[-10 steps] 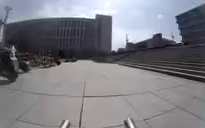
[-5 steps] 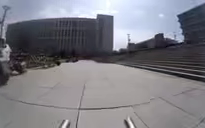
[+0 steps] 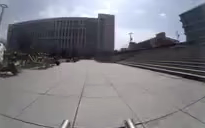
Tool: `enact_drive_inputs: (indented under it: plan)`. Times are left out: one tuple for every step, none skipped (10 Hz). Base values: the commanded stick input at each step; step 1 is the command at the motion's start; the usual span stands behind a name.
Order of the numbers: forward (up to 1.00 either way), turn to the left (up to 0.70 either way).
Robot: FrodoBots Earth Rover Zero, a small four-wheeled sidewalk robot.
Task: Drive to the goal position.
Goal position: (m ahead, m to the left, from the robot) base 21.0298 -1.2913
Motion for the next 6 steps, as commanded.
enact_drive_inputs:
  plan:
    - [0.85,0.0]
    - [0.85,0.0]
    - [0.85,0.0]
    - [0.85,0.0]
    - [0.85,0.0]
    - [0.85,0.0]
